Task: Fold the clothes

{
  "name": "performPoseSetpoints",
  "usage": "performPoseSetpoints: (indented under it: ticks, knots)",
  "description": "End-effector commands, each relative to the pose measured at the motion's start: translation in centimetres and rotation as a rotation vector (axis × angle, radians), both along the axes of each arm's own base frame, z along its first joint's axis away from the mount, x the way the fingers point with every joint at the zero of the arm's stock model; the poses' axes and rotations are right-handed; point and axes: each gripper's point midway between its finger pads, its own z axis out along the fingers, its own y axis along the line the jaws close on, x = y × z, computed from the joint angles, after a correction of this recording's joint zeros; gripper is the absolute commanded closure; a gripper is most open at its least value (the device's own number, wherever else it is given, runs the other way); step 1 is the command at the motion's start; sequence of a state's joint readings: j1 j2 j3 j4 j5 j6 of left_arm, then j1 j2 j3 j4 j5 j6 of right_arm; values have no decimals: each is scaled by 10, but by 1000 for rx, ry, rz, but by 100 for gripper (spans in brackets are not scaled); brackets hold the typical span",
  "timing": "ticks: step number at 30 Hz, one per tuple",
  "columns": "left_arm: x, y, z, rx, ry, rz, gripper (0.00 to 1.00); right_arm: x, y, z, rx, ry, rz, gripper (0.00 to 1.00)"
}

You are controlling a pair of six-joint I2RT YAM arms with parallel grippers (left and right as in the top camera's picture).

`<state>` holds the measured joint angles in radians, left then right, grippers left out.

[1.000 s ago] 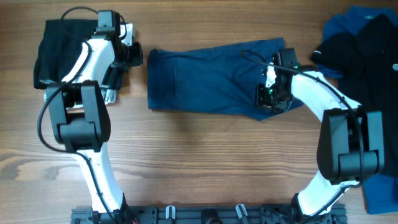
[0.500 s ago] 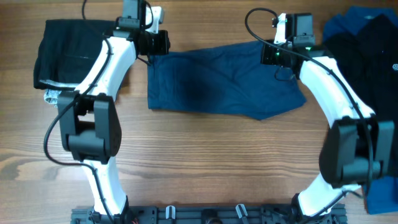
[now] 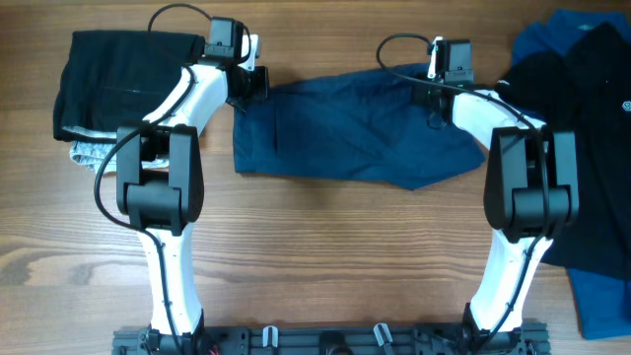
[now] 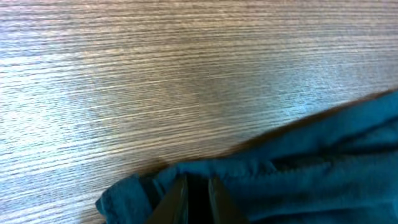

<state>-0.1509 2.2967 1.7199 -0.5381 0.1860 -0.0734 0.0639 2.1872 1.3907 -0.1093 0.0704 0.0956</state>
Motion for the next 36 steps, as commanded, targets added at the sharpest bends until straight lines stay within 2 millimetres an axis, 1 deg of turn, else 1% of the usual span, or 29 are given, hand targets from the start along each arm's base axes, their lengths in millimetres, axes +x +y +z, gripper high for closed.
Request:
performPoseSetpoints:
  ticks: [1,3,4,6,7,8,9,10,12,13,14,15,16,17,18,19,20,22,23,26,27,30,31,34,36]
  knots:
    - [-2,32,-31,99,47,80,87,-3,-29,-25,-44,38,-55,73]
    - [4,36,-28,94,24,91,87,4,-35,-20,-42,0,-67,73]
    - [7,38,-25,91,9,97,87,13,-36,-11,-40,-44,-69,73]
    - [15,42,-4,84,-35,107,86,25,-35,12,-36,-121,-66,72]
    - [20,42,10,80,-63,110,85,29,-35,28,-35,-161,-67,72]
    - [25,42,29,74,-101,112,85,33,-35,45,-32,-198,-66,72]
    - [30,40,55,64,-151,114,85,37,-32,74,-17,-254,-56,72]
    - [32,38,87,43,-203,133,85,38,-26,99,9,-297,-30,72]
    - [28,37,125,6,-247,174,82,33,-7,132,77,-335,47,72]
    - [23,36,140,-17,-254,195,80,26,8,148,131,-340,111,75]
    - [16,32,153,-48,-248,208,80,16,25,161,189,-330,178,79]
    - [7,25,161,-78,-231,204,80,5,43,168,240,-310,254,86]
    - [-4,16,162,-102,-194,178,83,-6,61,171,285,-288,341,92]
    - [-15,8,157,-116,-145,156,85,-16,79,170,327,-262,418,95]
    - [-28,1,147,-116,-81,141,88,-25,94,163,344,-229,485,96]
    - [-40,-1,134,-102,-18,135,91,-30,103,153,332,-199,521,96]
    - [-50,-4,125,-93,26,132,92,-34,111,143,316,-178,557,96]
    - [-71,-6,101,-79,140,154,94,-38,129,120,300,-135,614,96]
    - [-80,-7,88,-76,192,177,94,-39,137,105,285,-117,650,96]
    - [-97,-5,61,-60,279,198,94,-42,152,65,304,-54,674,96]
    - [-103,-4,53,-53,303,200,94,-45,156,51,314,-28,681,96]
    - [-116,-1,33,-41,356,217,95,-52,162,20,339,36,694,96]
    - [-120,-1,28,-38,365,217,94,-54,160,10,333,55,691,96]
    - [-130,1,15,-29,392,219,94,-54,154,-10,303,91,657,96]
    - [-141,4,2,-19,421,226,94,-50,143,-26,250,109,610,96]
